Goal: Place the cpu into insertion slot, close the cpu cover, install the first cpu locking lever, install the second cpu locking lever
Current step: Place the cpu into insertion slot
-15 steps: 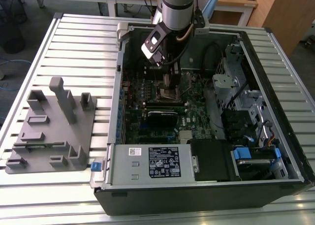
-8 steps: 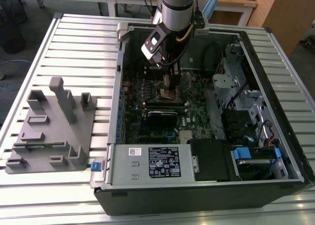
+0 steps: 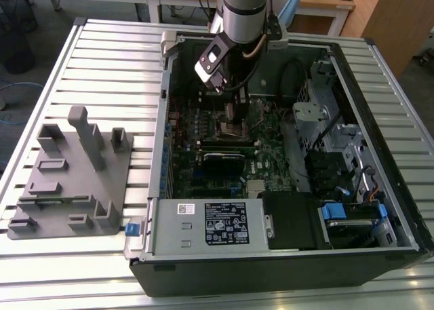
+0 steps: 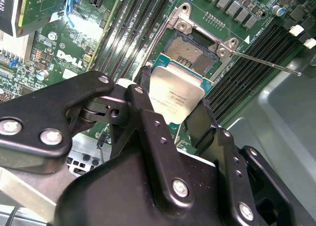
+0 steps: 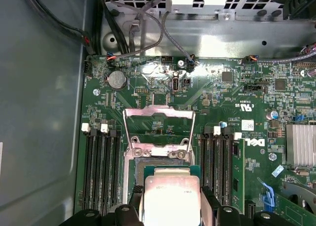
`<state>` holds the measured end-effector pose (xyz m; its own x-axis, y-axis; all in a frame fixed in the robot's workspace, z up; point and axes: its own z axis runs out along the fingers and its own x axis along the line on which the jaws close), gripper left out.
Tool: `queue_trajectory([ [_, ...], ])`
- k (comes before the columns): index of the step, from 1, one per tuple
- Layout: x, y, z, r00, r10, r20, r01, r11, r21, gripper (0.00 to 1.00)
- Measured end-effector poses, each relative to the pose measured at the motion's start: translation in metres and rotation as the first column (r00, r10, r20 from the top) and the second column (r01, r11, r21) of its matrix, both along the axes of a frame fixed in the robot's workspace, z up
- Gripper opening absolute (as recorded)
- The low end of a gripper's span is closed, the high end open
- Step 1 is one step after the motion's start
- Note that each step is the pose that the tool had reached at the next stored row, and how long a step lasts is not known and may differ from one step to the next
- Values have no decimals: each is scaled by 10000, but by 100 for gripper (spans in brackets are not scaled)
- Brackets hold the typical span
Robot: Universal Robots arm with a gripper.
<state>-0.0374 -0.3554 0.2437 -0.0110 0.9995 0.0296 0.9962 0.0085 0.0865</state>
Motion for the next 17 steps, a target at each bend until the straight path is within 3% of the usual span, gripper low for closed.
queue_trajectory([
  [17, 0, 0, -76, 10000, 0, -1, 0, 10000, 0, 54],
])
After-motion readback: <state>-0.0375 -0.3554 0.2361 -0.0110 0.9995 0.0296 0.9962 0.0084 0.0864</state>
